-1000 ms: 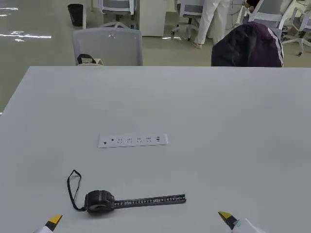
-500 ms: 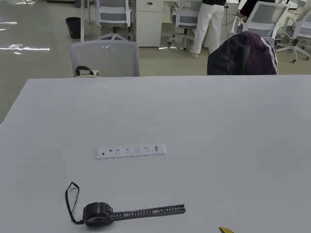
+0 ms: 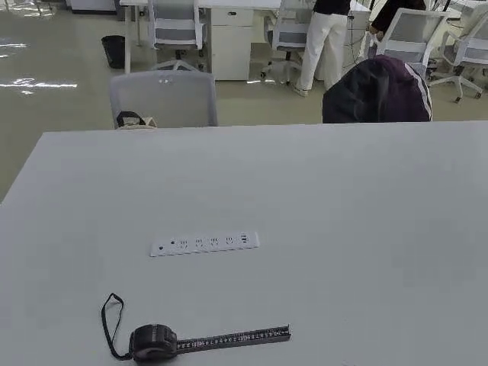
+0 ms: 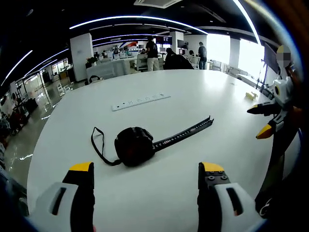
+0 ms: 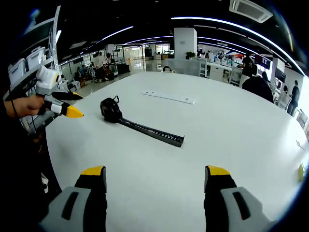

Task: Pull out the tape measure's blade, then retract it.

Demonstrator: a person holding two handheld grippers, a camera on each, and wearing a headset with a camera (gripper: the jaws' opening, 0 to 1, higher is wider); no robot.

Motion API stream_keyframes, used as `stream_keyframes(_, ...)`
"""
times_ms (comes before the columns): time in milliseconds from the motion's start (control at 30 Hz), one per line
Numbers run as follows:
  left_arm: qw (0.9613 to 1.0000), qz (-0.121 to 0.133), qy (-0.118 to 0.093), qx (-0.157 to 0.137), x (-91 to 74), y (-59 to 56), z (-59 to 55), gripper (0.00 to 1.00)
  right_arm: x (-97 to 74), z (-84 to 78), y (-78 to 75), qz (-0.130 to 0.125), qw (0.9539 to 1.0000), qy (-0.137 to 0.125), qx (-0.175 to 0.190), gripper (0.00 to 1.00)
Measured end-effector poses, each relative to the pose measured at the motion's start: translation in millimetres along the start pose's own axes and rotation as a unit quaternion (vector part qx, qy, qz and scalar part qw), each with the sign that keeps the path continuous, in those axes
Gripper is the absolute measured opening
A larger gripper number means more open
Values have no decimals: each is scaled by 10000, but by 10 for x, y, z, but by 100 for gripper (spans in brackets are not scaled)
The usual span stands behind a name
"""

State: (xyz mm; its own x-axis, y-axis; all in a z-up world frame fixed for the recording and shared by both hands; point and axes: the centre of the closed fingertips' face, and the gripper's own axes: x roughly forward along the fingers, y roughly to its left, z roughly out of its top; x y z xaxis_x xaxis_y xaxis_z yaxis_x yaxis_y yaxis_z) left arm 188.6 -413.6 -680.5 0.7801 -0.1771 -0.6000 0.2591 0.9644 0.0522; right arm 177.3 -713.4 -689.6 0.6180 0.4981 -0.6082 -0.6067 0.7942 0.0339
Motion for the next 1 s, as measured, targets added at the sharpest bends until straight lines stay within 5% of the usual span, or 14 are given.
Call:
stream_keyframes(567, 9984, 459, -26, -327, 300, -26, 144, 84, 8, -123, 76, 63, 9996, 145, -219, 84)
stream_keyframes(1000, 9943, 861, -63, -623, 540, 112, -2, 82, 100, -94, 11, 129, 9995, 149, -241, 83)
